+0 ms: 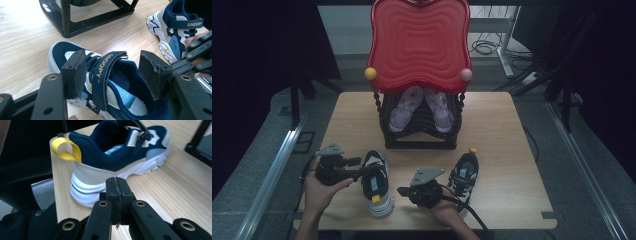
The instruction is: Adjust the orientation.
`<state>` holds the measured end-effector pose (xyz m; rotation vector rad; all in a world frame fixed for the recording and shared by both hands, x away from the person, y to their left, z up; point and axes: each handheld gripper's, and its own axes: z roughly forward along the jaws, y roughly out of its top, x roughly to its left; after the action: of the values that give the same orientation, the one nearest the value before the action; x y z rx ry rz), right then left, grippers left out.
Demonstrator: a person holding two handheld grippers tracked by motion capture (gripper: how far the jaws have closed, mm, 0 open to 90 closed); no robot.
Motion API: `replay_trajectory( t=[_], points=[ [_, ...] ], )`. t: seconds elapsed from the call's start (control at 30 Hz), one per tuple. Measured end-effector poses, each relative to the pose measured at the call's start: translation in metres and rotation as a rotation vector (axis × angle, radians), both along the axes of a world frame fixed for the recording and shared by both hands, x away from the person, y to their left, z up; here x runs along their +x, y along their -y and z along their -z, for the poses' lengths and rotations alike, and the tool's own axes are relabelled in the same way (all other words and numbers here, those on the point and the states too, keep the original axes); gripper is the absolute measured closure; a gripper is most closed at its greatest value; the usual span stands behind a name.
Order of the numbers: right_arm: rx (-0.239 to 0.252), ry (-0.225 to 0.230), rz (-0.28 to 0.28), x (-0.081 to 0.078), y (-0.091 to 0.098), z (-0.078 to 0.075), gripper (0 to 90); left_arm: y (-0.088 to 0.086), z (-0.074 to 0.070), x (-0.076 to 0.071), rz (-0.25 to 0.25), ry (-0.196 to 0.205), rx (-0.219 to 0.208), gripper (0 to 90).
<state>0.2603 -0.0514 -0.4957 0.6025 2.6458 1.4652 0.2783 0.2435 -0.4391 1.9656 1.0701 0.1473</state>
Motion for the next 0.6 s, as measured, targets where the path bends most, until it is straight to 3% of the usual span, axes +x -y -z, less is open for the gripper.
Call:
replay_trajectory(
  t=[0.23, 0.6],
  points=[
    [-0.019, 0.006, -0.067, 0.001, -0.025, 0.006, 89.8, -0.002, 0.0, 0.0, -0.001, 0.003, -0.002, 39.6],
    [-0.029, 0.014, -0.102, 0.004, -0.035, 0.006, 89.8, -0.004, -0.002, -0.001, -0.013, 0.014, -0.012, 39.9]
  ],
)
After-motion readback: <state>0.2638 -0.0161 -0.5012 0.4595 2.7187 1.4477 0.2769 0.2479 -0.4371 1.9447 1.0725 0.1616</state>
